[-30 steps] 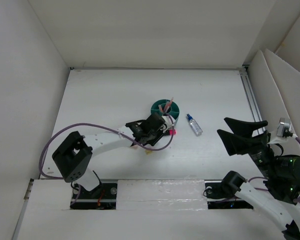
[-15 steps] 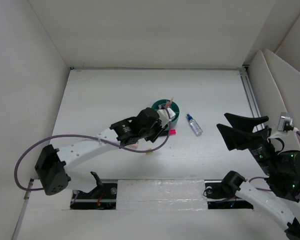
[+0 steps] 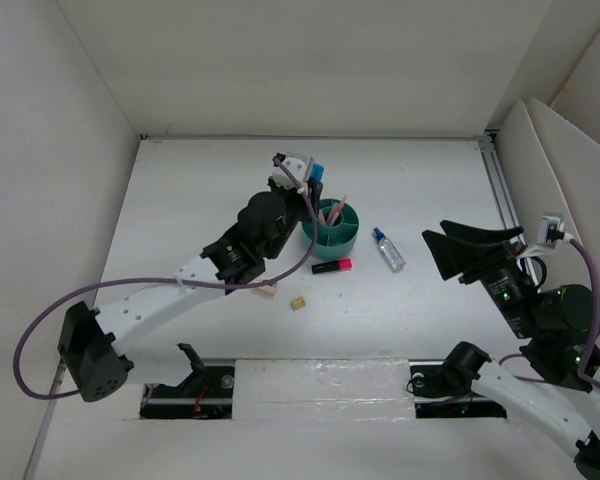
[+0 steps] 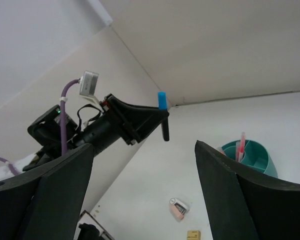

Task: Sort the stationery into containers
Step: Pick up the pen from the center of the board, then place the pen in the storage box.

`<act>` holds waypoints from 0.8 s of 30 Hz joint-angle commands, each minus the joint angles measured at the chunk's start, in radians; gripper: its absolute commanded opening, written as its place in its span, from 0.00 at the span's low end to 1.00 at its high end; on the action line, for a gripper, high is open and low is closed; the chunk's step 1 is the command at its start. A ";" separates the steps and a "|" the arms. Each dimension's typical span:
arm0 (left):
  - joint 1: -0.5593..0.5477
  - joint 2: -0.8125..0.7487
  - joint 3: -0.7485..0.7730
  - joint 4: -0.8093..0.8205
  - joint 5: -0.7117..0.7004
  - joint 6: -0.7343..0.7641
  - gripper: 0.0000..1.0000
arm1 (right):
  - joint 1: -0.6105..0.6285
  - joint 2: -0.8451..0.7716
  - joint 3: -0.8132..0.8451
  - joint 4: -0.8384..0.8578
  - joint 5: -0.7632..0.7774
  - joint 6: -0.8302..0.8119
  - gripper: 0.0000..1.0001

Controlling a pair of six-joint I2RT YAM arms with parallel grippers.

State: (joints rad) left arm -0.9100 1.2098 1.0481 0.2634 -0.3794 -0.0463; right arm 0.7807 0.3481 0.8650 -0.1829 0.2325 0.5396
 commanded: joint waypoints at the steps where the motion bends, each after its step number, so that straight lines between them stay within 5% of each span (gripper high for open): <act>1: 0.010 0.065 0.047 0.207 -0.056 -0.035 0.00 | 0.008 0.005 0.034 -0.024 0.018 0.014 0.87; 5: 0.022 0.077 0.037 0.283 -0.125 -0.059 0.00 | 0.008 -0.004 0.043 -0.049 0.037 0.014 0.87; 20: 0.318 0.097 -0.119 0.582 0.383 -0.227 0.00 | 0.008 -0.043 -0.026 -0.027 -0.012 0.005 0.87; 24: 0.339 0.178 -0.118 0.635 0.390 -0.264 0.00 | 0.008 -0.063 -0.035 -0.058 -0.012 0.005 0.87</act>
State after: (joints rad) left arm -0.5823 1.3529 0.9352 0.7815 -0.0631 -0.2707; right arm 0.7807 0.3080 0.8333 -0.2333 0.2337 0.5468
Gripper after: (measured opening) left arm 0.275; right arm 0.875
